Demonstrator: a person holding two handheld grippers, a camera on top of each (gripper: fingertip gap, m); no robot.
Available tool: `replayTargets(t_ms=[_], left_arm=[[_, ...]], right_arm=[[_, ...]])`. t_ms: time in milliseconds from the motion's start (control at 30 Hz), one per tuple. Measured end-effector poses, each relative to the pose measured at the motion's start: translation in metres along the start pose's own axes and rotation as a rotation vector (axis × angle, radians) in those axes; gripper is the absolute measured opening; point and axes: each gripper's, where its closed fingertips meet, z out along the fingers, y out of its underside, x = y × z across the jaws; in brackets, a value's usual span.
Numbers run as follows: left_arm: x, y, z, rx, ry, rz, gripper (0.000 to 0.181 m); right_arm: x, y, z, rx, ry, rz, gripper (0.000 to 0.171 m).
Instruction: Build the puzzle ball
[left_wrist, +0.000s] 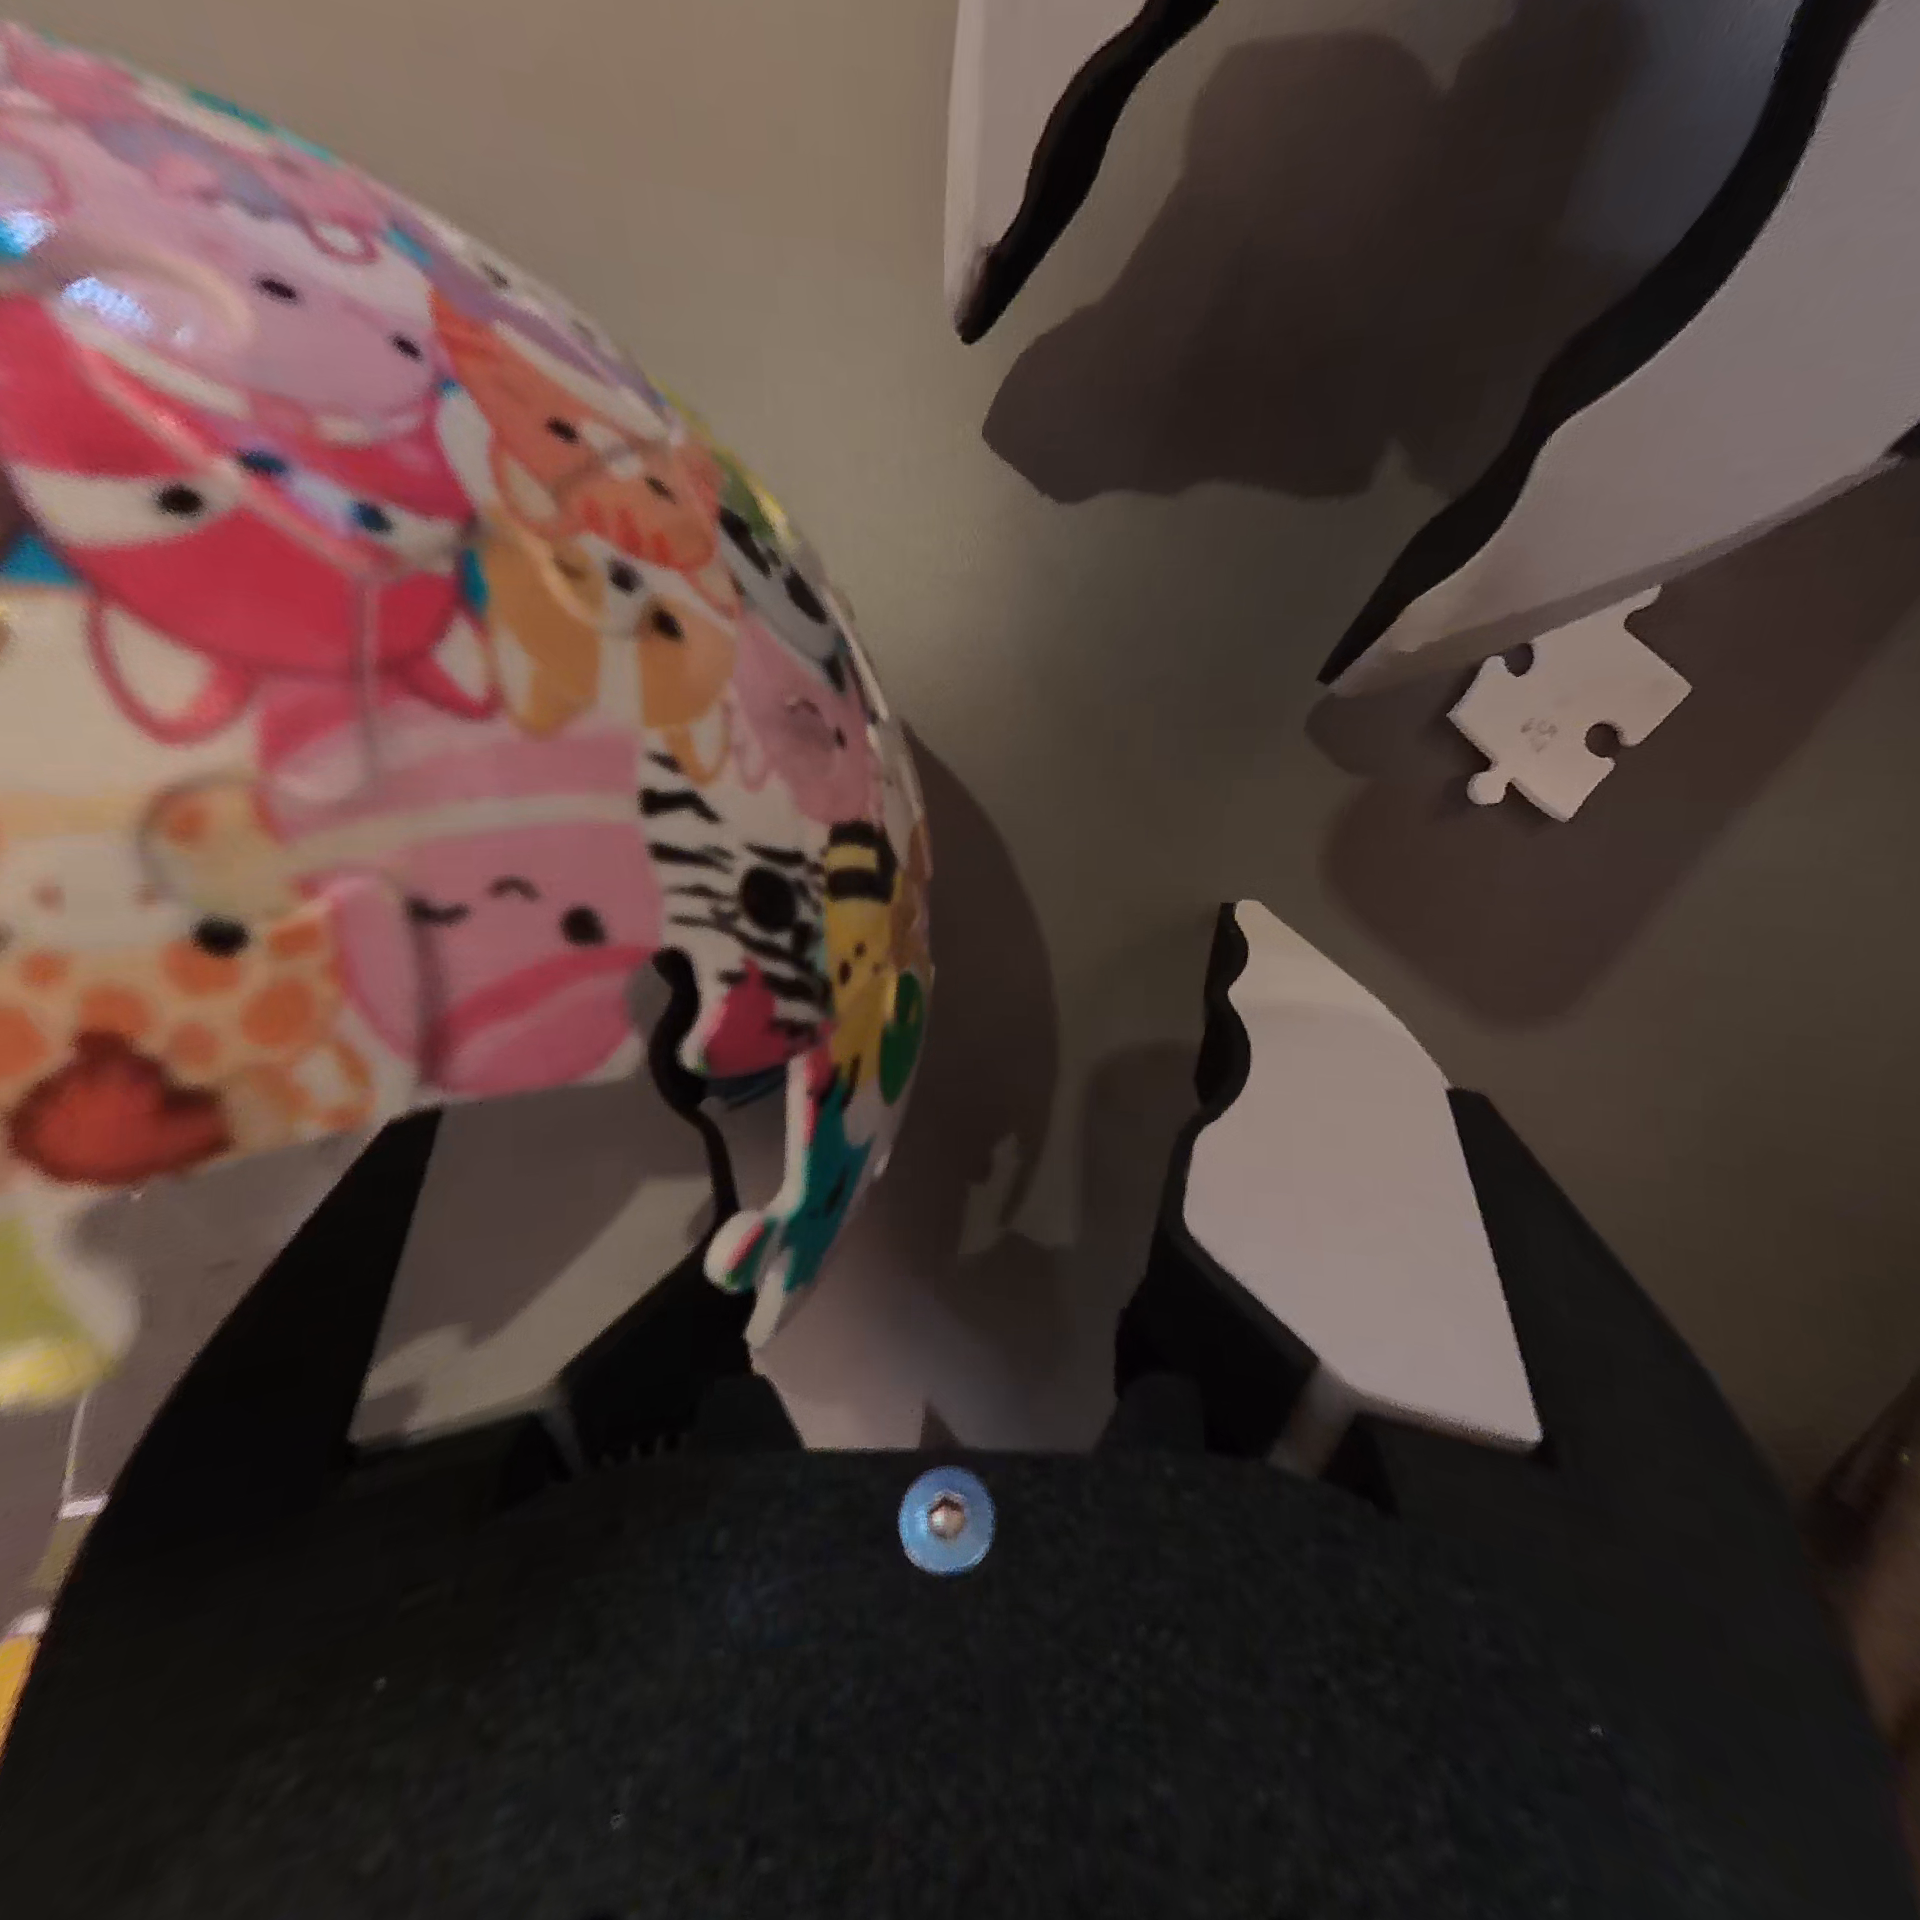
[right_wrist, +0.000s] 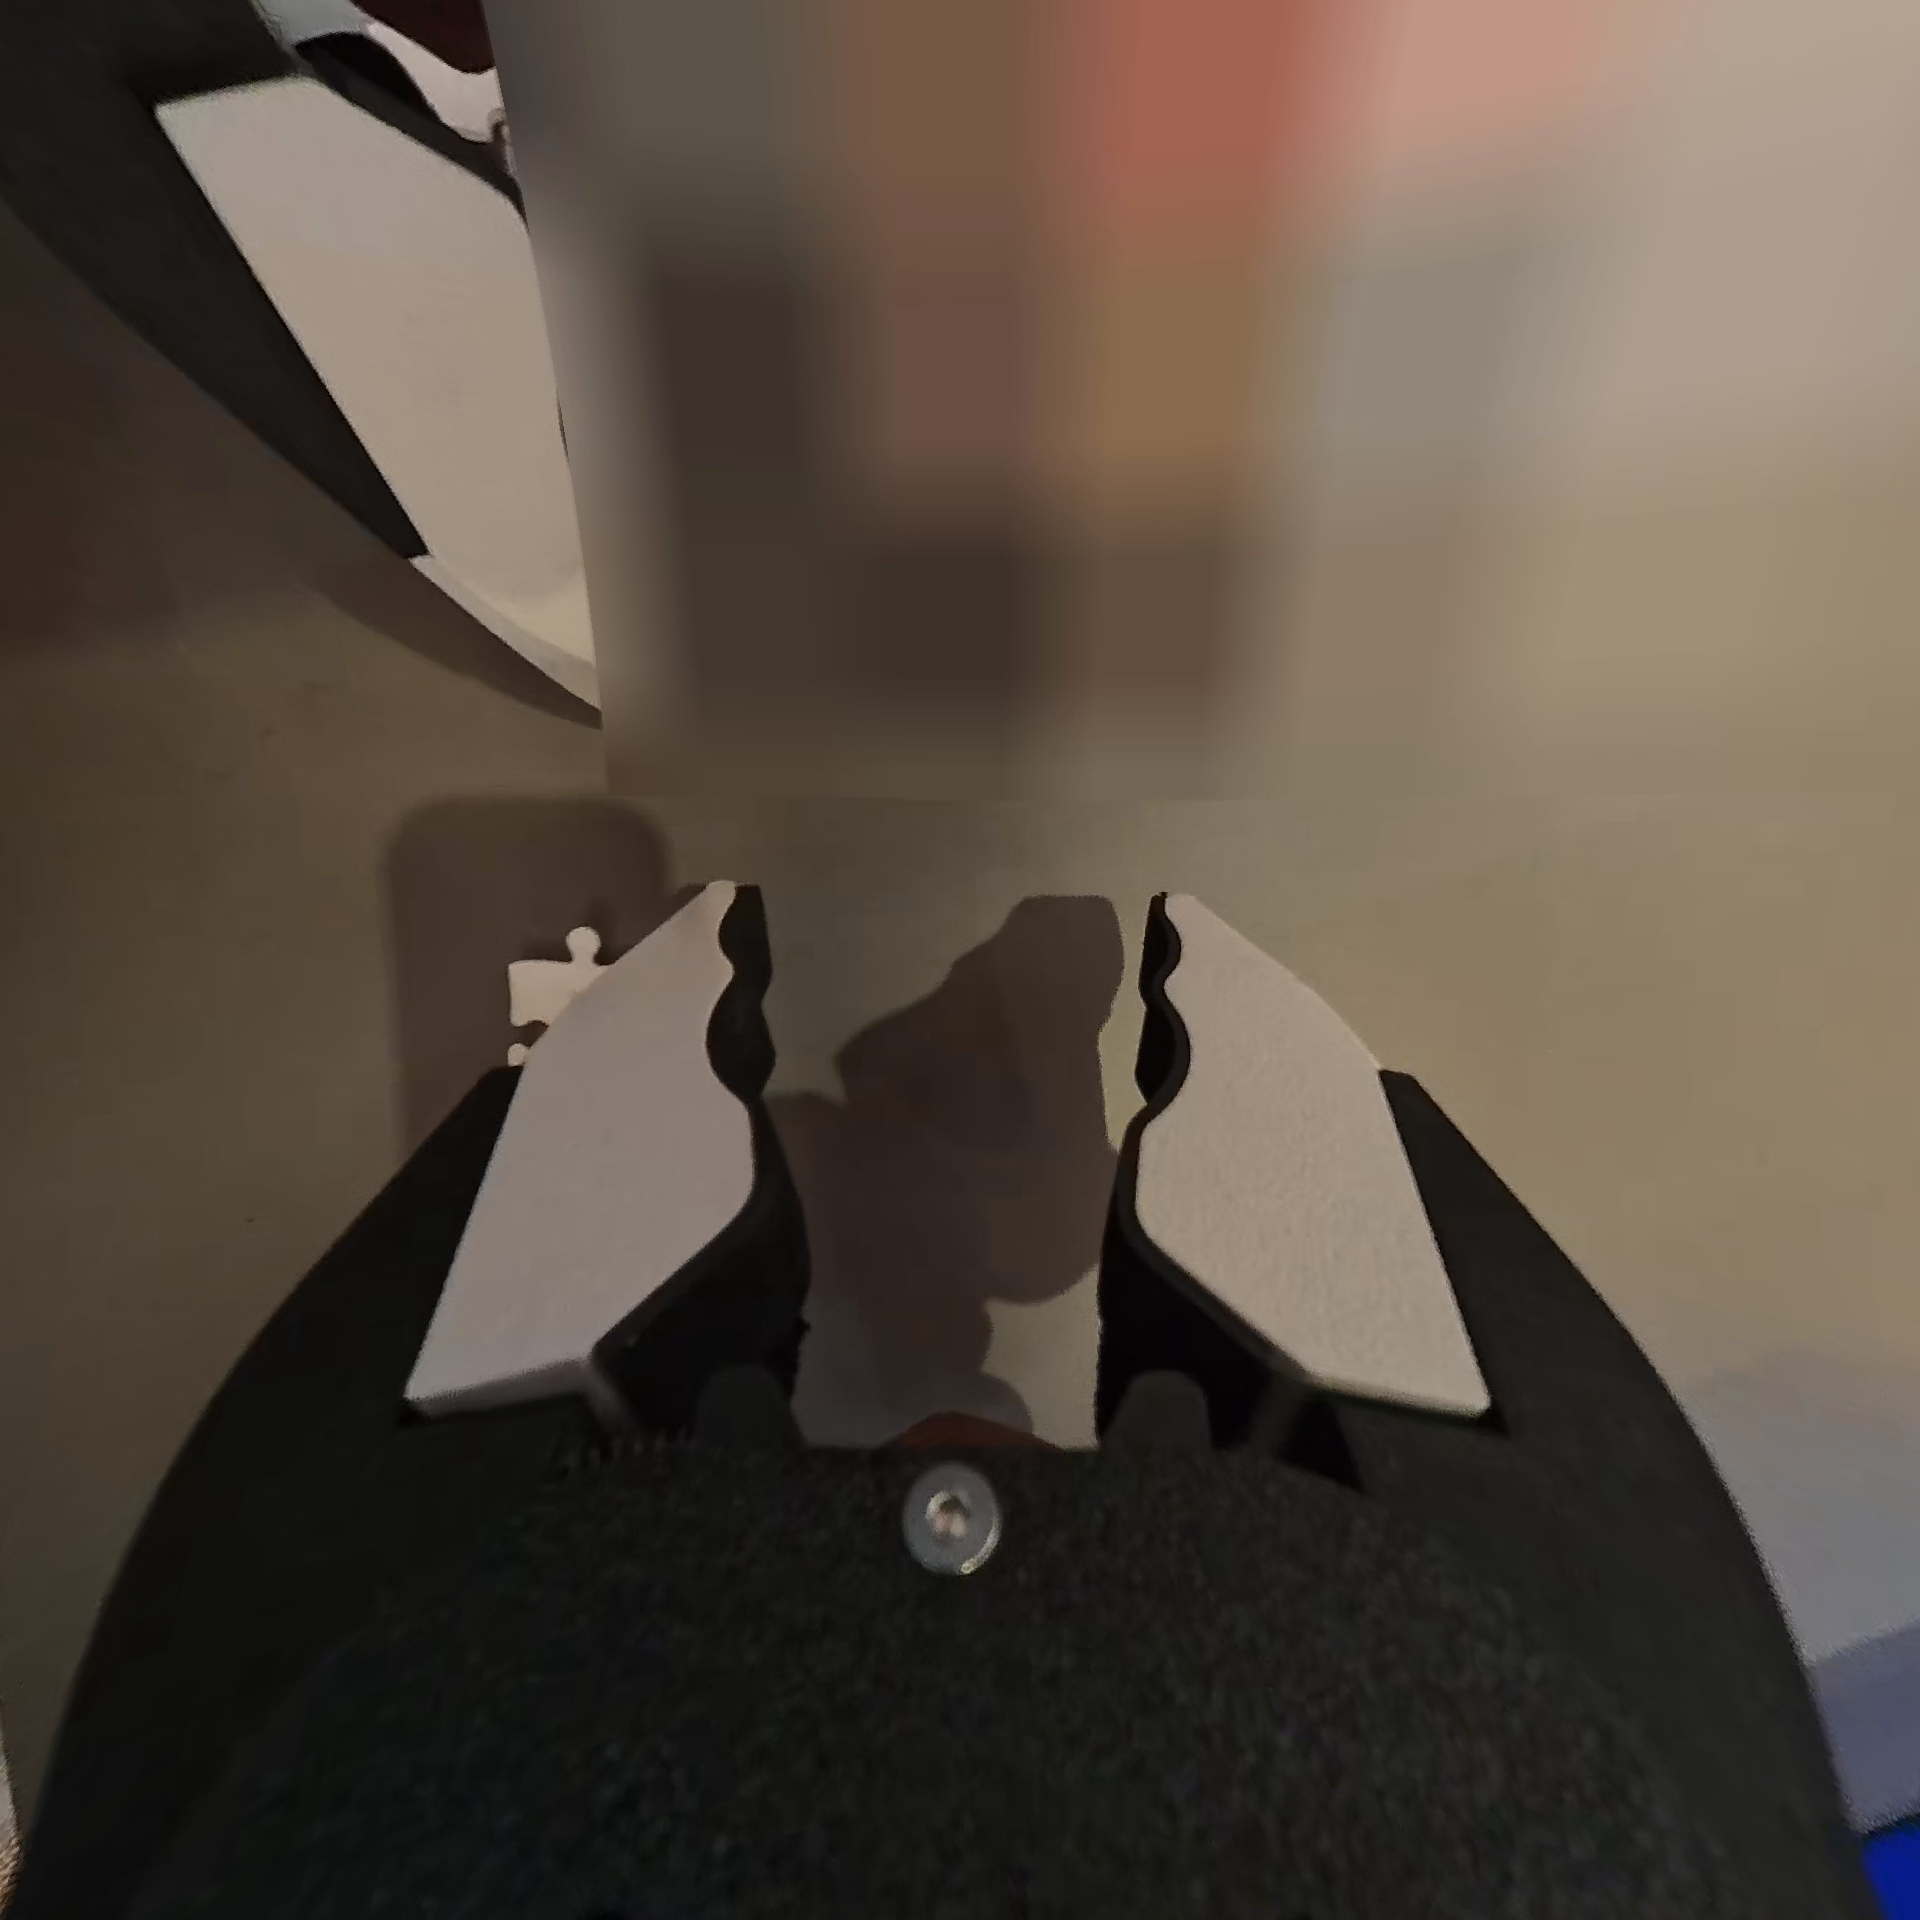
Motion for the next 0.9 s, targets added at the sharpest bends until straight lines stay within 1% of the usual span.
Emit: replayTargets(t_ms=[100,200,433,500,800,900], left_arm=[[0.002,-0.001,-0.002,0.006,0.01,-0.004,0.09],[0.005,-0.004,-0.006,0.027,0.026,-0.008,0.077],[-0.001,0.002,-0.009,-0.001,-0.026,-0.018,0.078],[-0.002,0.006,-0.005,-0.019,-0.036,-0.016,0.08],[0.01,-0.001,-0.007,0.0,0.012,-0.035,0.083],[0.008,0.003,-0.01,-0.012,-0.003,-0.044,0.082]], right_arm=[[0.001,-0.001,0.001,0.001,-0.002,0.003,0.069],[0.002,-0.002,0.001,0.002,0.0,0.002,0.069],[0.001,-0.003,0.001,0.0,0.001,0.002,0.069],[0.001,-0.002,0.0,0.002,0.002,0.003,0.069],[0.002,-0.003,-0.001,0.002,0.003,0.002,0.069],[0.003,-0.001,-0.001,-0.003,0.004,0.003,0.069]])
